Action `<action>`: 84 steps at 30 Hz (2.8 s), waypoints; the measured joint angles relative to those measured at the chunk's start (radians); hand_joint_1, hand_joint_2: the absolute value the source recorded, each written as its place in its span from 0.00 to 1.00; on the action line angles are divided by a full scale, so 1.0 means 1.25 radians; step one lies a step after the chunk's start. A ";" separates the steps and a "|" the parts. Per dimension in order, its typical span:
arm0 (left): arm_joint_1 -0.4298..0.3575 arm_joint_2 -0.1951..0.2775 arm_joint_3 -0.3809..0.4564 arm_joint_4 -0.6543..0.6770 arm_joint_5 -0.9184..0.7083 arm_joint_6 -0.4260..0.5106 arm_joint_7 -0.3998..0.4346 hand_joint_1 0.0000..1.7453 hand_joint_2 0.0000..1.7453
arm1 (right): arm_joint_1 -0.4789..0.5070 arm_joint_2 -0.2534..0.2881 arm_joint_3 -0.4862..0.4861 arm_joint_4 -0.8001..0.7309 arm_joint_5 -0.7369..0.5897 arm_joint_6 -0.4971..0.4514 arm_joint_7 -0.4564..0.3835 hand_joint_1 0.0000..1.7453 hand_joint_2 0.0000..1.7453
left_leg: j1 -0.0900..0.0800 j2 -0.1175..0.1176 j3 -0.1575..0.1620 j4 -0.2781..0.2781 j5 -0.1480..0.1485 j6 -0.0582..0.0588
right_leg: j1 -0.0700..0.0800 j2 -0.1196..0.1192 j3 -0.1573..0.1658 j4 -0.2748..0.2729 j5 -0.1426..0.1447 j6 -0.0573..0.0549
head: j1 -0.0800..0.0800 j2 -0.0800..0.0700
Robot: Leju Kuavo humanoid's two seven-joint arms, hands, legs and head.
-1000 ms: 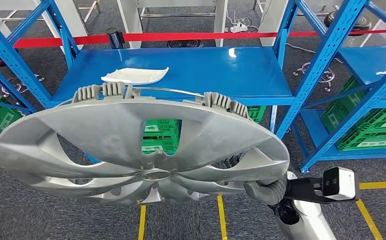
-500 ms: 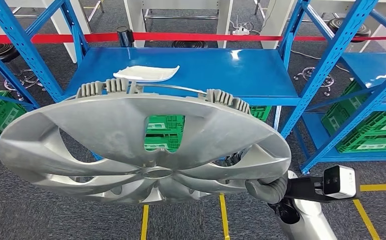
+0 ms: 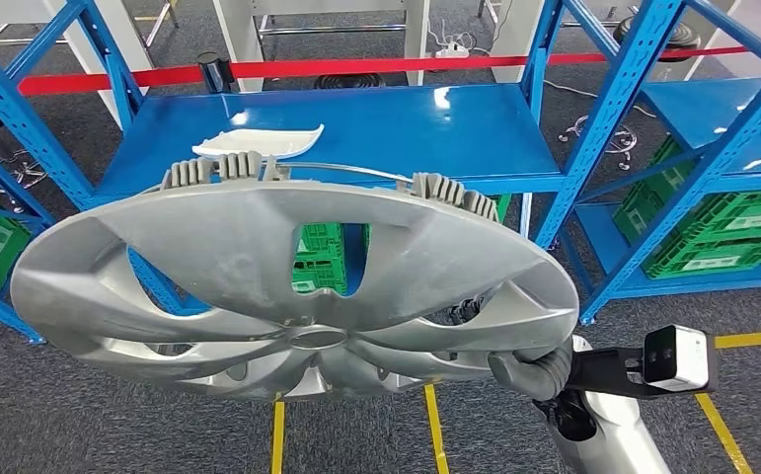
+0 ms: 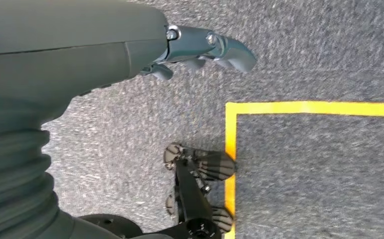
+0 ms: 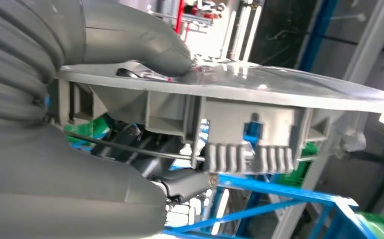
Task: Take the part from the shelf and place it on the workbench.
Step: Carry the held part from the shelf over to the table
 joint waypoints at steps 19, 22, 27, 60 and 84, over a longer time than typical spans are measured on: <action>0.001 -0.009 0.007 0.000 0.010 0.008 0.029 0.00 1.00 | -0.010 -0.004 0.002 0.008 -0.017 0.000 0.009 1.00 1.00 | 0.014 -0.071 0.001 -0.005 0.006 0.007 | -0.006 0.085 -0.032 0.024 0.005 0.015 | -0.010 0.000; 0.002 -0.009 0.010 0.000 0.013 0.009 0.038 0.00 1.00 | -0.010 -0.005 0.002 0.008 -0.015 -0.001 0.009 1.00 1.00 | 0.012 -0.046 -0.003 -0.005 0.009 0.013 | -0.005 0.048 -0.100 0.172 -0.074 0.023 | -0.004 0.000; 0.000 -0.009 0.012 0.000 0.012 0.004 0.045 0.00 1.00 | -0.003 -0.008 0.001 0.008 0.001 -0.009 0.000 1.00 1.00 | 0.009 -0.004 -0.004 -0.003 0.007 0.011 | -0.002 0.019 -0.042 0.094 -0.030 0.014 | 0.000 0.000; -0.009 -0.022 0.018 0.005 -0.018 -0.001 0.150 0.00 1.00 | 0.086 -0.050 -0.021 -0.061 0.043 -0.043 -0.017 1.00 1.00 | 0.009 0.013 0.004 -0.001 -0.003 -0.003 | 0.001 -0.004 0.007 0.006 -0.006 0.007 | 0.001 0.000; -0.012 -0.040 0.018 0.010 -0.019 -0.012 0.140 0.00 1.00 | 0.080 -0.058 -0.017 -0.087 0.094 -0.055 -0.018 1.00 1.00 | 0.014 -0.038 -0.003 -0.007 0.009 0.011 | -0.007 0.045 -0.103 0.205 -0.096 0.025 | -0.001 0.000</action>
